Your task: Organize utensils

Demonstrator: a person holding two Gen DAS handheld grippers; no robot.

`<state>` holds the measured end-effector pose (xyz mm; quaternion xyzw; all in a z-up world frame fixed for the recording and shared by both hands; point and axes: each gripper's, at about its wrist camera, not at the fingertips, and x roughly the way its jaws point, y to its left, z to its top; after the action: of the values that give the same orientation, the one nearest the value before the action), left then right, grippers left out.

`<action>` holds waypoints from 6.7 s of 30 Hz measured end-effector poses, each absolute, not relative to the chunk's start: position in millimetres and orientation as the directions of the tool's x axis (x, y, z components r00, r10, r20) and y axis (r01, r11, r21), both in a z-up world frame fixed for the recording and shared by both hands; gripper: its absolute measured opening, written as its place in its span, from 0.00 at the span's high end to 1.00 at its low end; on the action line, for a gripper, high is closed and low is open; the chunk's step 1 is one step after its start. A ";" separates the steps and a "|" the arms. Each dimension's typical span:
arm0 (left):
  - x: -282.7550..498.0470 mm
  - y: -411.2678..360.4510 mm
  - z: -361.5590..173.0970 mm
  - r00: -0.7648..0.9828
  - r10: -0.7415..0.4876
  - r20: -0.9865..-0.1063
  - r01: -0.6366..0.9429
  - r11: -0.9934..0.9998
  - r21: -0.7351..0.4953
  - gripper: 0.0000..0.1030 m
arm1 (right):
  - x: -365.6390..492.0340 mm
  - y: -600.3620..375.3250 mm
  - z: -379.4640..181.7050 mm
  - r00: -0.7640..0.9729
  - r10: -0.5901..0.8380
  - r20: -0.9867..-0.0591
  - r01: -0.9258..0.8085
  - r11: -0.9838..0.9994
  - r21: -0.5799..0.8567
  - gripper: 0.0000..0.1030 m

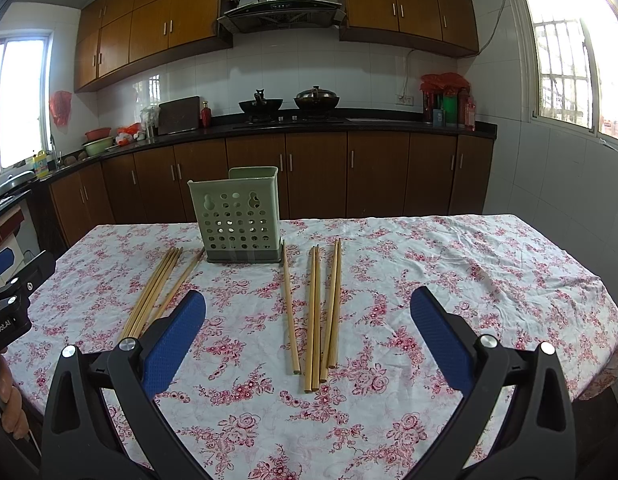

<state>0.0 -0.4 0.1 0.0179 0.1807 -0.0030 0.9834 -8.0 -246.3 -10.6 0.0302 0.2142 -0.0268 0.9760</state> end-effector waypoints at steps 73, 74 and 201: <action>82.5 48.2 -55.0 0.773 0.084 -0.629 -0.100 0.995 0.010 0.12 | 51.0 -283.9 -53.5 0.774 -0.078 -0.629 0.161 0.984 0.075 0.32; 88.6 51.4 -58.8 0.760 0.081 -0.645 -0.100 0.995 0.007 0.19 | 62.8 -287.7 -59.8 0.746 -0.078 -0.661 0.171 0.982 0.077 0.39; 141.7 40.3 -54.5 0.705 -0.077 -0.705 0.105 0.994 -0.003 0.92 | 89.4 -313.2 13.8 0.870 -0.088 -0.485 0.135 0.989 0.063 0.93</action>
<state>141.7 40.3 -54.5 0.0189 0.3810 -0.0493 0.9230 89.4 -313.2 13.8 0.0477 0.2484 -0.0579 0.9657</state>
